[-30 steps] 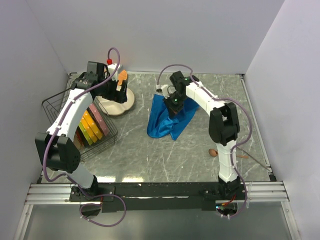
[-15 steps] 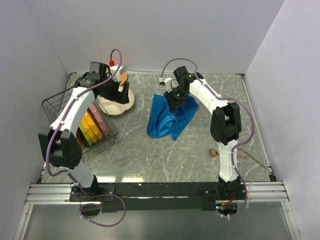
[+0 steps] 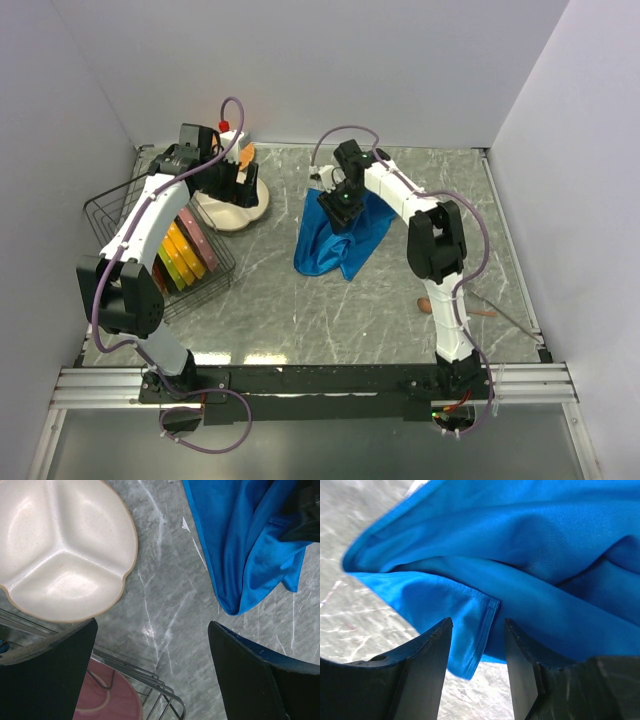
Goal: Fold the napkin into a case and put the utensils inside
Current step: Pick up the crumpled napkin from the center of the board.
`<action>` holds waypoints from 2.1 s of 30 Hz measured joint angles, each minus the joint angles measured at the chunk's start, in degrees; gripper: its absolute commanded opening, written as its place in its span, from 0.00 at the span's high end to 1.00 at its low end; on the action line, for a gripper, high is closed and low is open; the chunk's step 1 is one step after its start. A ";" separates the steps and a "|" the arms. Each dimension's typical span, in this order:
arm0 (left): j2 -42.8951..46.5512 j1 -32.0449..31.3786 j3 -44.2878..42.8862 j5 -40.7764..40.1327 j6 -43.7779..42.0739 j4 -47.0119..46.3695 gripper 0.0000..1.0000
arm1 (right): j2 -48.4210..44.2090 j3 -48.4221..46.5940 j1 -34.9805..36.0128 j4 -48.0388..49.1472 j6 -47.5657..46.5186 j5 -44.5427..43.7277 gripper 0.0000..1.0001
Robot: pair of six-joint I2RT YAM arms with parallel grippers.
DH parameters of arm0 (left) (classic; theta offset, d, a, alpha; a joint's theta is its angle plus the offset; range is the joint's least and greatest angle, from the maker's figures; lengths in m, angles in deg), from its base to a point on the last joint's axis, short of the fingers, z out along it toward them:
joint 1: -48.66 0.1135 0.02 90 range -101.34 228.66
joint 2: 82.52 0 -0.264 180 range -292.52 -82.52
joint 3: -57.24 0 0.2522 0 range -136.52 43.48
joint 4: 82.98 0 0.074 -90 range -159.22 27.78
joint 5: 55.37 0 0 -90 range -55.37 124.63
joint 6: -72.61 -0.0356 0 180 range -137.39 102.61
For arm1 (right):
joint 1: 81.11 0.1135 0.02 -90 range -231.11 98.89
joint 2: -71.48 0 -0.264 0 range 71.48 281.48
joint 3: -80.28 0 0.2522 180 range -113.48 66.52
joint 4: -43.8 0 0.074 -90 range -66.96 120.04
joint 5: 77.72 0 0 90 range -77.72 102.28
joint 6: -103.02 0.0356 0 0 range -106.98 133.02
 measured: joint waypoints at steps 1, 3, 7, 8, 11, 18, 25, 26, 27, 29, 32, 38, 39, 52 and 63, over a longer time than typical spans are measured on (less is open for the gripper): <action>0.00 0.00 0.00 0.02 0.00 0.00 0.01 | 0.61 0.00 0.00 -0.07 0.02 -0.35 0.44; -0.02 0.00 -0.09 0.07 0.00 0.04 0.01 | 1.77 -0.02 0.00 -0.09 0.02 -0.85 0.44; -0.09 0.00 -0.57 0.22 0.00 0.07 0.01 | 3.13 0.00 0.00 -0.44 0.04 -0.81 0.51; -0.13 0.00 -0.66 0.22 0.00 0.02 0.01 | 3.13 0.00 0.00 -0.55 0.04 -0.52 0.53; -0.13 0.00 -0.74 0.22 0.00 0.04 0.01 | 3.15 -0.04 0.00 -1.33 0.04 1.33 0.65; -0.15 0.00 -0.74 0.22 -0.02 0.04 0.01 | 3.98 -1.46 0.00 -4.50 -0.52 4.98 1.00; -0.33 0.00 -0.66 0.90 -1.51 -2.19 0.01 | -0.52 1.01 -1.81 -5.66 -1.05 6.69 1.00; -0.63 0.00 -0.68 1.18 -1.73 -3.08 0.01 | -3.32 3.34 -2.84 -4.74 -0.87 7.28 1.00; -1.25 -0.02 -0.94 1.44 -1.84 -3.82 0.01 | -7.02 6.10 -4.42 -4.33 -0.59 7.89 1.00; -3.54 -0.15 -2.82 1.97 -1.90 -4.52 0.01 | -15.15 11.02 -8.20 -2.99 -0.02 8.85 1.00; -10.49 -0.90 -8.83 2.71 -1.40 -6.25 0.03 | -29.14 17.70 -15.34 -0.31 0.33 9.57 1.00; -23.82 -5.25 -17.97 2.21 2.97 -10.67 0.14 | -47.52 31.08 -17.27 3.98 0.00 8.44 1.00; -25.44 -6.10 -18.51 2.64 3.54 -11.50 0.16 | -48.89 33.11 -16.87 4.44 0.02 8.11 1.00; -25.40 -7.96 -7.19 16.26 -30.25 -14.45 0.17 | -55.60 40.92 -23.15 8.50 3.30 0.26 1.00; -34.45 -12.20 -18.38 17.66 -61.59 -1.40 0.30 | -59.45 42.45 -24.20 9.40 6.64 -1.90 1.00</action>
